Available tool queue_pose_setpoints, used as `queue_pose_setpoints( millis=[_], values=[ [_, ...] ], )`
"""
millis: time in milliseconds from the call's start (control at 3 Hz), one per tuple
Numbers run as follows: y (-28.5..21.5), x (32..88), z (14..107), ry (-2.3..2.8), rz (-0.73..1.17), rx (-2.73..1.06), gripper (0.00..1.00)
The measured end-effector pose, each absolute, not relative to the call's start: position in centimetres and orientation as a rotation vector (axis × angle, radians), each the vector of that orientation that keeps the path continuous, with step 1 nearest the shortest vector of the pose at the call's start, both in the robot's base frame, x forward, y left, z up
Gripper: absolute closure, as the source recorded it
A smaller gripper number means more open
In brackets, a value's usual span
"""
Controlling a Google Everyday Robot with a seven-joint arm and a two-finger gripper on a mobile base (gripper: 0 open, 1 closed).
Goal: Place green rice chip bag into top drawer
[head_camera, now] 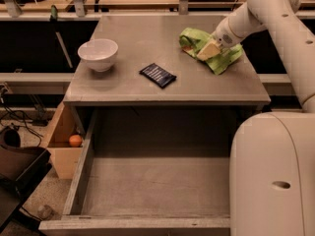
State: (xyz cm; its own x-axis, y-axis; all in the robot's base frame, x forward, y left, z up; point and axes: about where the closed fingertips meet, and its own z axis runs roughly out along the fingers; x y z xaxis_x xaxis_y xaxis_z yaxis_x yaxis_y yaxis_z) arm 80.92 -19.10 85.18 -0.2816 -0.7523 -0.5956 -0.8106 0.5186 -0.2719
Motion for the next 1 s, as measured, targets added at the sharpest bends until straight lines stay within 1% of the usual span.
queue_pose_setpoints(
  millis=[1000],
  values=[
    [-19.11, 80.92, 85.3, 2.074, 0.103, -1.269, 1.0]
  ],
)
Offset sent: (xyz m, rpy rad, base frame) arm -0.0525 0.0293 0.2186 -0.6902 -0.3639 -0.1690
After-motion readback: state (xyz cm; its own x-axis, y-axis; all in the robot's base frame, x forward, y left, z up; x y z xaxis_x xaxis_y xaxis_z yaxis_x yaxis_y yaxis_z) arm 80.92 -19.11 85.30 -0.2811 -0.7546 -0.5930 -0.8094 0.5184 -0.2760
